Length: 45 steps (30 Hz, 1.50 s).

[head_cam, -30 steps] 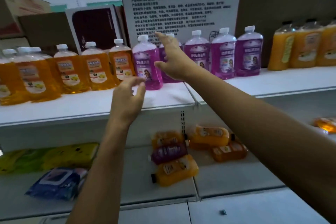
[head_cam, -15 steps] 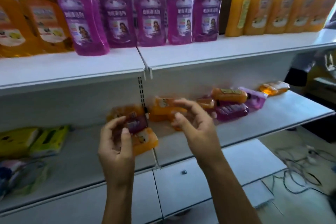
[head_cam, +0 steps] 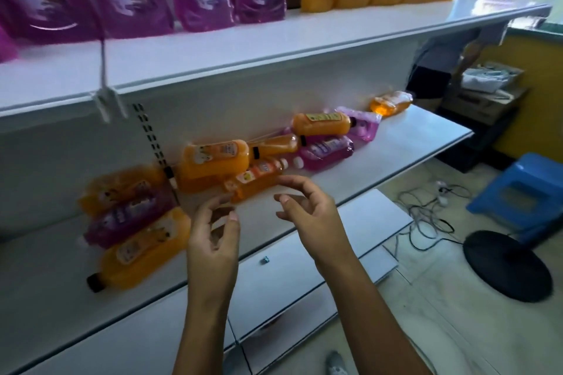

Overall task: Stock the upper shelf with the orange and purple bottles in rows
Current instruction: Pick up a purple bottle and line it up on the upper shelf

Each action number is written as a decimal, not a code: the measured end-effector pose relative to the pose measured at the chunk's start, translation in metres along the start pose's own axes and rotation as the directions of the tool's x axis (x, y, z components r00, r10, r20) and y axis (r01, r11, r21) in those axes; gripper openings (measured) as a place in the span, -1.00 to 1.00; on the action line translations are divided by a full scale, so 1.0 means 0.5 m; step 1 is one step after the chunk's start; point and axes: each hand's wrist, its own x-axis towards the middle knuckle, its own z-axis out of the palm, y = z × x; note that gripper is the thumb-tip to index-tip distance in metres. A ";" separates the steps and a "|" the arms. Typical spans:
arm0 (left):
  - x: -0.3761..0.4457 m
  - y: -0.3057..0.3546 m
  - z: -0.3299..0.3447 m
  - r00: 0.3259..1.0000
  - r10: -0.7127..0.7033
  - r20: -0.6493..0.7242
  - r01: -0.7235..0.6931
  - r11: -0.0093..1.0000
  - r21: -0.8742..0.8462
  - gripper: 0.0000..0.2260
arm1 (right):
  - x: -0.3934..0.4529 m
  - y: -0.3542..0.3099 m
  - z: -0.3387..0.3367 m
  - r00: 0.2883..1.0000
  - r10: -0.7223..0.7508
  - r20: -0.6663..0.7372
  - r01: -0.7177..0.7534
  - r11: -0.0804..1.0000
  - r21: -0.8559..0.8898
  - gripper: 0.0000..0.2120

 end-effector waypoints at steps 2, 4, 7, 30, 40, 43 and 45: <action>0.007 -0.003 0.043 0.998 -0.017 0.068 0.016 1.000 0.006 -0.81 | 0.013 0.012 -0.034 0.999 0.004 -0.034 -0.005 1.000 -0.031 -0.75; 0.013 -0.006 0.084 0.992 -0.027 0.122 0.025 0.999 0.025 -0.81 | 0.026 0.025 -0.072 0.997 0.020 -0.069 -0.024 0.998 -0.056 -0.74; 0.025 -0.012 0.141 0.981 -0.060 0.185 0.049 0.997 0.063 -0.77 | 0.059 0.043 -0.131 0.991 0.054 -0.122 -0.064 0.995 -0.079 -0.75; 0.159 -0.116 0.507 0.863 -0.465 0.195 0.452 0.885 0.112 -0.66 | 0.543 0.182 -0.376 0.989 0.139 0.055 -0.095 0.870 -0.484 -0.71; 0.226 -0.139 0.537 0.838 -0.543 -0.042 0.525 0.826 -0.205 -0.61 | 0.552 0.229 -0.367 0.916 0.125 0.381 0.214 0.650 -0.729 -0.51; 0.230 -0.146 0.529 0.824 -0.565 -0.041 0.548 0.812 -0.201 -0.60 | 0.534 0.225 -0.386 0.891 0.151 0.429 0.276 0.571 -0.773 -0.44; 0.222 -0.151 0.532 0.831 -0.554 -0.048 0.535 0.820 -0.205 -0.66 | 0.521 0.219 -0.399 0.897 0.142 0.418 0.284 0.538 -0.793 -0.45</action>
